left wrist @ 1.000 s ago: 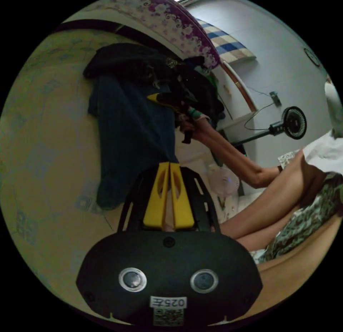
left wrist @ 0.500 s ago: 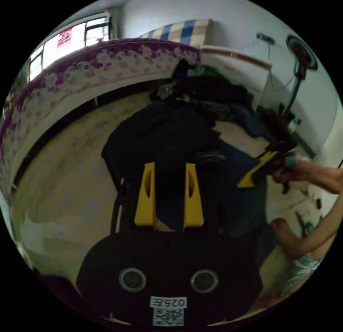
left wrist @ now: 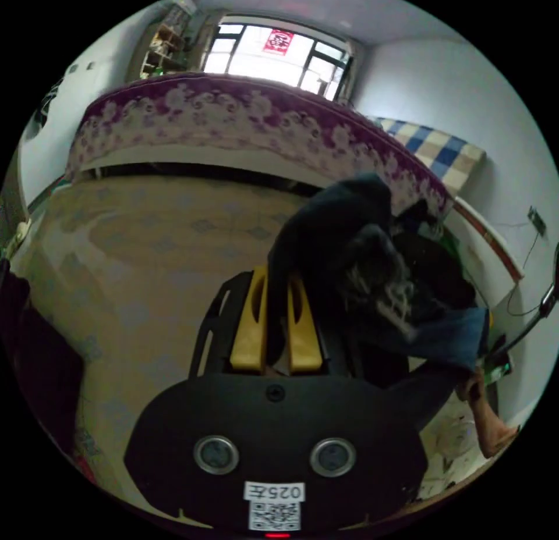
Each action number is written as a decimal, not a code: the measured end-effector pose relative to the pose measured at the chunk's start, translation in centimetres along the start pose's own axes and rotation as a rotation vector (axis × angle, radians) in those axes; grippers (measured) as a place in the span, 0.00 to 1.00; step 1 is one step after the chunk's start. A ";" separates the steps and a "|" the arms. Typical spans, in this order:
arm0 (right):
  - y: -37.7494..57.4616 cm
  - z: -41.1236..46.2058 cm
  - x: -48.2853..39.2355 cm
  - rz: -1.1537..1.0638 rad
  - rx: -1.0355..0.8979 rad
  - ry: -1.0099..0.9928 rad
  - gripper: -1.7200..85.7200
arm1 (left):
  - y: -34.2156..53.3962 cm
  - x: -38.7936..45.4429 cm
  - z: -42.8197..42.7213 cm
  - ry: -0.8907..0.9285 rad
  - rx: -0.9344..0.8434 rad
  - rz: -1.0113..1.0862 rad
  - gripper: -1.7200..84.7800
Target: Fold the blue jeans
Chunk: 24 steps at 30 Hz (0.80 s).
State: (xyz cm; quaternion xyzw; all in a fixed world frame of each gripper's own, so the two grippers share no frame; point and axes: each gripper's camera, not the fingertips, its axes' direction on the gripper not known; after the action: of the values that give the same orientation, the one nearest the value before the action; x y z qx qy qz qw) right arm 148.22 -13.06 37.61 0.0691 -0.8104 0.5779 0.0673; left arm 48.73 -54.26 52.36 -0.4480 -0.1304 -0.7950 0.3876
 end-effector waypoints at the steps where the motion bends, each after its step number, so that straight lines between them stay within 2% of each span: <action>1: -1.8 0.5 -1.1 -0.037 -0.011 0.021 0.01 | -0.4 -0.6 -1.4 -0.003 0.018 -0.016 0.05; 3: -9.4 3.1 -6.1 -0.172 -0.017 0.062 0.01 | -1.5 -0.9 -6.8 -0.043 0.046 0.014 0.06; 5: -14.7 6.5 -10.5 -0.290 -0.012 -0.072 0.01 | -1.7 -0.6 -10.4 -0.053 0.047 0.013 0.06; 6: -17.7 8.9 -14.3 -0.367 0.022 -0.077 0.01 | -1.9 -0.4 -12.4 -0.051 0.035 -0.010 0.06; 7: -18.8 9.9 -16.4 -0.405 0.089 -0.008 0.01 | -1.9 -0.4 -13.1 -0.048 0.030 -0.024 0.06; 8: -20.6 11.8 -20.4 -0.473 0.193 0.155 0.01 | -1.9 0.1 -14.3 -0.035 0.006 -0.023 0.06; 11: -25.7 17.1 -25.8 -0.634 0.059 0.579 0.02 | -1.0 2.4 -15.5 -0.062 -0.068 -0.010 0.06; 13: -25.6 17.2 -26.2 -0.730 0.159 0.791 0.02 | -0.3 2.8 -16.5 -0.053 -0.069 -0.089 0.06; 14: -25.1 16.2 -25.6 -0.707 0.294 0.938 0.04 | -0.1 2.2 -17.2 -0.011 -0.058 -0.165 0.06; 15: -25.0 14.9 -24.0 -0.628 0.347 1.063 0.06 | 0.1 1.4 -18.3 0.011 -0.031 -0.258 0.06; 17: -25.0 12.6 -20.4 -0.506 0.314 1.188 0.18 | -0.1 0.6 -19.9 0.015 -0.010 -0.338 0.05; 19: -24.2 9.9 -15.2 -0.376 0.292 1.300 0.24 | -0.7 0.3 -21.1 -0.007 -0.025 -0.376 0.05; 21: -21.9 6.9 -6.5 -0.216 0.157 1.413 0.25 | -1.6 0.4 -22.2 -0.020 -0.061 -0.413 0.05; 22: -20.6 6.5 -4.4 -0.218 0.117 1.435 0.25 | -1.8 0.5 -22.4 -0.018 -0.065 -0.429 0.05; 24: -12.8 7.5 3.0 -0.362 -0.080 1.513 0.24 | -2.7 1.6 -22.8 0.002 -0.068 -0.440 0.05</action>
State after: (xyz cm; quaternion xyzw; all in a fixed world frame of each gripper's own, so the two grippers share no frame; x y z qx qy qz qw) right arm 147.46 -24.37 47.62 -0.2150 -0.5404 0.4183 0.6977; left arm 32.33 -65.90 41.12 -0.4208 -0.1975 -0.8648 0.1898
